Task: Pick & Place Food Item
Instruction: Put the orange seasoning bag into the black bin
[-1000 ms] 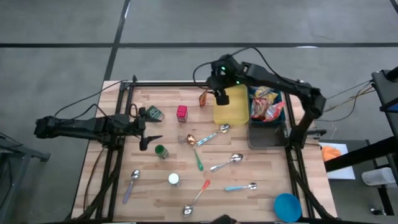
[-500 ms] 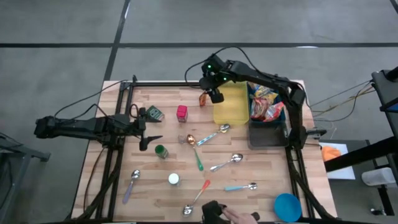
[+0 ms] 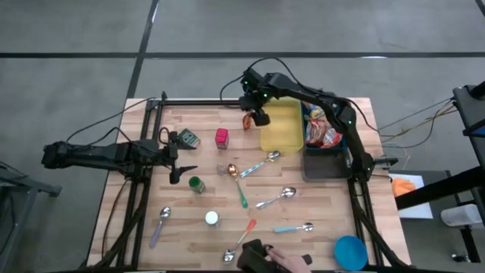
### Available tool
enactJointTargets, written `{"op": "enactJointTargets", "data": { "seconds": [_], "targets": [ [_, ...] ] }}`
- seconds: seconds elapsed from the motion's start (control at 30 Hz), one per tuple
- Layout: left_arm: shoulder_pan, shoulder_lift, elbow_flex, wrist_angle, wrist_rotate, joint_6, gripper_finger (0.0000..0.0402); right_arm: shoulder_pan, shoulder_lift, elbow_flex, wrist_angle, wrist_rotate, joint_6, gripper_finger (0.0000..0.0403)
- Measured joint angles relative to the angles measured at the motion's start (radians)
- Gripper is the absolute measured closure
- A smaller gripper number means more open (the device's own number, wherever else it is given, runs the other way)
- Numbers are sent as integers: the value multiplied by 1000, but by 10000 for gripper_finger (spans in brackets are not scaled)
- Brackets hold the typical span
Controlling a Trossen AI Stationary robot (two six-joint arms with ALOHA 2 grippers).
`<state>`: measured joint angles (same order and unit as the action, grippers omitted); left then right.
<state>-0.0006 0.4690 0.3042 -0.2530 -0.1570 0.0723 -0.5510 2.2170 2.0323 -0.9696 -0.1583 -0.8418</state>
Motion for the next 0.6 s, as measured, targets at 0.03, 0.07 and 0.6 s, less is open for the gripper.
{"op": "enactJointTargets", "data": {
  "seconds": [0.03, 0.07, 0.6],
  "targets": [
    [0, 0, 0, 0, 0, 0, 61, 0, 11, 16, -24, 0, 2, 174],
    [0, 0, 0, 0, 0, 0, 61, -2, 22, 30, -45, 0, 4, 175],
    [0, 0, 0, -2, 0, 0, 62, -2, 86, 107, -105, -5, -3, 354]
  ]
}}
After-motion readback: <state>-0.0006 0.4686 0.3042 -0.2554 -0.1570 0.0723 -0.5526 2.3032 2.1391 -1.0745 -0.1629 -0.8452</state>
